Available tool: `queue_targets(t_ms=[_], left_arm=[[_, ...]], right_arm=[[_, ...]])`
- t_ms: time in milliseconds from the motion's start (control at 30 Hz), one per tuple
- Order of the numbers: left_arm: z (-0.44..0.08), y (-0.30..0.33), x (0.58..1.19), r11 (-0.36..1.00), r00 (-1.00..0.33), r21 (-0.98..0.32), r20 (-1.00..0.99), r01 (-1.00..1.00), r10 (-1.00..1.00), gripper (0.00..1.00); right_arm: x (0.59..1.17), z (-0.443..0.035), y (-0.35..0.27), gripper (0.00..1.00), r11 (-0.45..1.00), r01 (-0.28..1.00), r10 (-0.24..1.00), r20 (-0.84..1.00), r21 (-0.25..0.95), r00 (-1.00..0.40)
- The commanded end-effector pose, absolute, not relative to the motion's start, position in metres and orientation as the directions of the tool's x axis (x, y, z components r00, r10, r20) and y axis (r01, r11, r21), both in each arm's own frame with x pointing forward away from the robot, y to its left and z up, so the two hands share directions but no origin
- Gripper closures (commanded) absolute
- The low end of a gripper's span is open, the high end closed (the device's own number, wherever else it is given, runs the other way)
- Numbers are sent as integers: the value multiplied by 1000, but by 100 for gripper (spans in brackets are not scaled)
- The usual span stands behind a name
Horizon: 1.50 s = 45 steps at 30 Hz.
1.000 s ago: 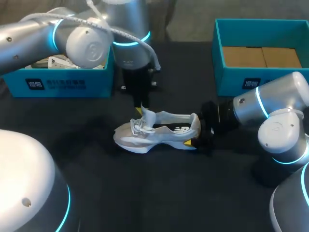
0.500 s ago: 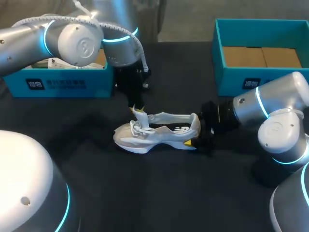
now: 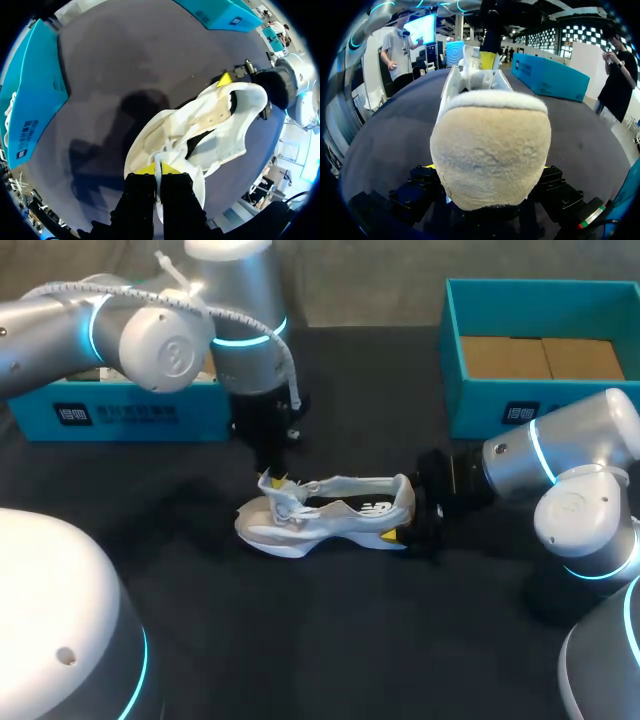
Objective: Take the shoe out of the shoebox, open the shoe tongue, remove and reinsert the insole, then place the shoe into the shoebox
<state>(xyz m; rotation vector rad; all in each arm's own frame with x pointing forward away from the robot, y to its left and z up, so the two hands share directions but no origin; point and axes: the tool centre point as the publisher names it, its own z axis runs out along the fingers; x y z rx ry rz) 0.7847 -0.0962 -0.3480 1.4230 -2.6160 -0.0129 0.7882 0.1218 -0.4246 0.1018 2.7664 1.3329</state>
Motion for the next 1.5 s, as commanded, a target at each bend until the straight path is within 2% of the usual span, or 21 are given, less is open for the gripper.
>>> queue_targets(t_ms=[33, 100, 167, 200, 300, 333, 367, 400, 1000, 1500], left_arm=[[-358, -90, 780, 540, -527, 87, 137, -837, -839, 100], [-362, -87, 778, 534, -522, 99, 128, -840, -843, 98], [-366, -85, 776, 536, -522, 106, 131, -838, -843, 67], [-368, -84, 775, 534, -521, 109, 130, -838, -844, 62], [-372, -81, 774, 521, -506, 118, 136, -845, -851, 56], [-373, -80, 774, 519, -504, 118, 133, -847, -853, 43], [-374, -79, 774, 509, -494, 117, 135, -853, -859, 8], [-374, -79, 774, 509, -493, 118, 138, -853, -859, 0], [-348, -74, 770, 483, -472, 31, 169, -875, -865, 0], [-304, -90, 811, 511, -518, -93, 208, -855, -830, 0]], right_arm=[[788, -426, 123, 100, 624, 31, 91, -34, 781, -995], [788, -426, 123, 100, 624, 31, 91, -34, 781, -995], [788, -426, 123, 100, 624, 31, 91, -34, 781, -995], [788, -426, 123, 100, 624, 31, 91, -34, 781, -995], [788, -426, 123, 100, 624, 31, 91, -34, 781, -995], [788, -426, 123, 100, 624, 31, 91, -34, 781, -995], [788, -426, 123, 100, 624, 31, 91, -34, 781, -995], [788, -426, 123, 100, 624, 31, 91, -34, 781, -995], [788, -426, 123, 100, 624, 31, 91, -34, 781, -995], [788, -426, 123, 100, 624, 31, 91, -34, 781, -995]])
